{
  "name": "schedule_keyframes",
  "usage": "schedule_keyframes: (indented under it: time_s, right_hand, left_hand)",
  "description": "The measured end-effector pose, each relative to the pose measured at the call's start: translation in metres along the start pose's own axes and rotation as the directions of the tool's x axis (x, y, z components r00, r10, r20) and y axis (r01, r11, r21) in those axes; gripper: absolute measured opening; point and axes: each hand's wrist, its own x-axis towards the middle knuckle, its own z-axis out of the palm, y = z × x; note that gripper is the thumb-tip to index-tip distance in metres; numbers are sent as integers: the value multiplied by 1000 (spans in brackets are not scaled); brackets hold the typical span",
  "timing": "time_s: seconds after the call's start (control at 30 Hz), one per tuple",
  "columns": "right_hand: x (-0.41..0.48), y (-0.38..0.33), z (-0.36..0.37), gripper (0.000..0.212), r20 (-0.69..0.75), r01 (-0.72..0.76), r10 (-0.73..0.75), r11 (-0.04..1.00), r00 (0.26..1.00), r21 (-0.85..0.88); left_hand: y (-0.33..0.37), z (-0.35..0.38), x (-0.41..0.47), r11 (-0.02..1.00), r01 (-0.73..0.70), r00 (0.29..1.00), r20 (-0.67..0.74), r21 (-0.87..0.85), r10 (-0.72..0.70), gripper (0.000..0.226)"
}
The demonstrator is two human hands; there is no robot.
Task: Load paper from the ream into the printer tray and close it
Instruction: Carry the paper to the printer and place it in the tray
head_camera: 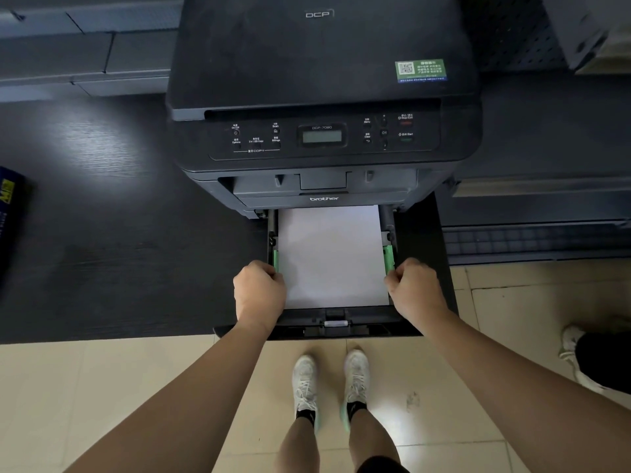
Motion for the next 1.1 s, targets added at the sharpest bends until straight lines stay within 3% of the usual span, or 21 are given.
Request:
schedule_keyframes:
  time_s: [0.27,0.43,0.7,1.1]
  right_hand:
    - [2,0,0,19,4,46,-46,998,999,-39]
    - [-4,4,5,23,-98,6,-5,1000,995,9]
    - [-10,6,7,20,-170,117,-109,992,979,40]
    - [-5,7,14,20,-107,76,-67,994,992,83]
  left_hand:
    - [-3,-2,5,999,-35,999,2,8,35,20]
    - [-3,-1,4,1000,-16,1000,-8,5,16,18]
    - [-5,-2,5,999,-18,1000,-3,41,19,14]
    - [0,-7,0,998,-50,998,23,-29,51,16]
